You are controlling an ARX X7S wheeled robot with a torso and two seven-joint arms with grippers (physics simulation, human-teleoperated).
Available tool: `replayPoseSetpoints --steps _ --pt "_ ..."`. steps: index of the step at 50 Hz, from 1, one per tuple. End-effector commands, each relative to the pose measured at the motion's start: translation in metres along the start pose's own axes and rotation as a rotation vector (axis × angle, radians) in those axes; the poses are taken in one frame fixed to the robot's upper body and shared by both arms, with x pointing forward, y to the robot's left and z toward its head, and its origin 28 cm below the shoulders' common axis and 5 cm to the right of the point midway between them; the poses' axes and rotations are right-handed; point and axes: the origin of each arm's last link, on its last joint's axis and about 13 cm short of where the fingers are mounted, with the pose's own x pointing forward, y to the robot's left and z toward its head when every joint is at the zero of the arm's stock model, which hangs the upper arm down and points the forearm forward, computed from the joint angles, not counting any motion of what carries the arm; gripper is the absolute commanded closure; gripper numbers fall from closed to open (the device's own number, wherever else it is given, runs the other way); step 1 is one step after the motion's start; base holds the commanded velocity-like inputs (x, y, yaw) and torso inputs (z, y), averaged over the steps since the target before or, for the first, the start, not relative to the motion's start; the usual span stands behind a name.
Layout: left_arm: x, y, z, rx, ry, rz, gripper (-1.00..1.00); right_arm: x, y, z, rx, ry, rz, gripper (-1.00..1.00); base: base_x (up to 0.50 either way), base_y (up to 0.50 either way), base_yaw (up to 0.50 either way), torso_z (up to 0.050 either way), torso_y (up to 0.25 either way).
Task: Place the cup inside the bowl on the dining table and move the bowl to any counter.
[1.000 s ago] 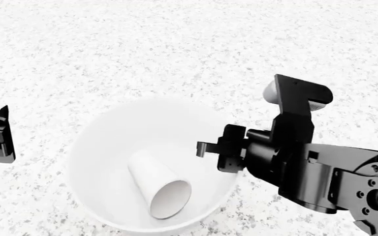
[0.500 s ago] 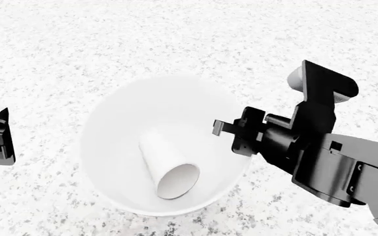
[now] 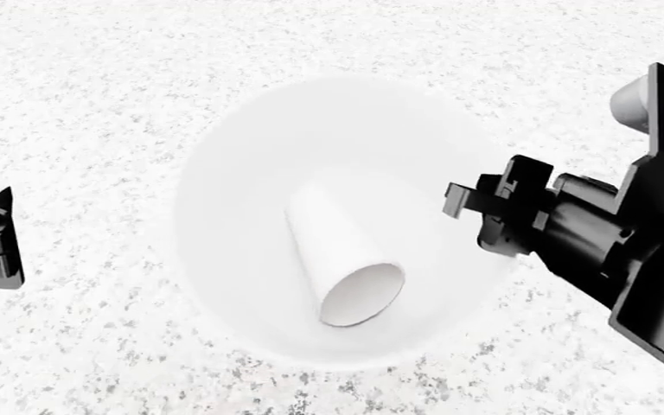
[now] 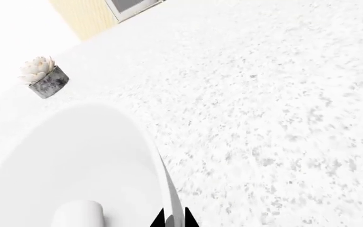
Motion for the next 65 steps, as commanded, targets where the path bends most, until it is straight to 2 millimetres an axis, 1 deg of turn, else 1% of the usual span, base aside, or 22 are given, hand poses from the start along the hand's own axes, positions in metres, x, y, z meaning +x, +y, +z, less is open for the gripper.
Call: replayPoseSetpoints --steps 1,5,8,14,18,21,23,27,31,34,36,45,52,65 --pt "0.000 -0.002 0.000 0.002 -0.001 -0.003 -1.00 -0.036 0.009 -0.003 -0.029 -0.031 0.020 1.00 0.00 0.00 0.00 0.000 0.000" --pt "0.000 -0.002 0.000 0.003 -0.001 -0.003 -1.00 -0.046 0.011 -0.002 -0.015 -0.044 0.029 1.00 0.00 0.00 0.00 0.000 0.000" --pt "0.000 -0.002 0.001 0.005 -0.006 -0.004 -1.00 -0.050 0.012 0.000 -0.026 -0.051 0.027 1.00 0.00 0.00 0.00 0.000 0.000" --pt "-0.002 -0.001 0.001 0.005 -0.006 0.000 -1.00 -0.049 0.013 0.000 -0.059 -0.063 0.046 1.00 0.00 0.00 0.00 0.000 0.000" --pt "-0.004 0.001 0.001 0.005 -0.006 0.002 -1.00 -0.049 0.013 -0.001 -0.064 -0.062 0.058 1.00 0.00 0.00 0.00 0.000 0.000" --pt "-0.007 0.003 -0.002 -0.005 -0.009 0.004 -1.00 -0.047 0.013 -0.001 -0.052 -0.052 0.042 1.00 -0.01 0.00 0.00 0.000 0.000" --pt "-0.008 0.003 0.000 -0.003 -0.009 0.006 -1.00 -0.049 0.016 0.002 -0.069 -0.049 0.044 1.00 -0.24 0.00 0.00 0.000 0.000" --pt "-0.011 0.003 0.000 -0.003 -0.013 0.010 -1.00 -0.051 0.015 0.001 -0.055 -0.055 0.031 1.00 -0.36 -0.11 0.00 0.000 0.003" --pt "-0.009 0.000 0.001 0.001 -0.014 0.005 -1.00 -0.051 0.012 -0.002 -0.061 -0.070 0.019 1.00 -0.21 -0.36 0.00 0.000 0.000" --pt "-0.007 -0.002 0.002 0.004 -0.014 0.004 -1.00 -0.051 0.012 0.000 -0.059 -0.081 0.017 1.00 -0.05 -0.50 0.00 0.000 0.000" --pt "-0.007 -0.002 0.002 0.004 -0.013 0.000 -1.00 -0.050 0.011 0.002 -0.056 -0.102 0.012 1.00 0.00 -0.50 0.00 0.000 0.000" --pt "-0.007 0.000 0.000 0.004 -0.007 0.002 -1.00 -0.045 0.006 -0.001 -0.036 -0.103 0.007 1.00 0.01 -0.50 0.00 0.000 0.000" --pt "-0.009 0.002 0.001 0.005 -0.008 0.004 -1.00 -0.046 0.004 -0.002 -0.024 -0.101 0.007 1.00 0.01 -0.50 0.00 0.000 0.000" --pt "-0.008 0.001 -0.001 0.005 -0.007 0.004 -1.00 -0.046 0.000 -0.005 -0.012 -0.104 -0.010 1.00 0.01 -0.50 0.00 0.000 0.000"
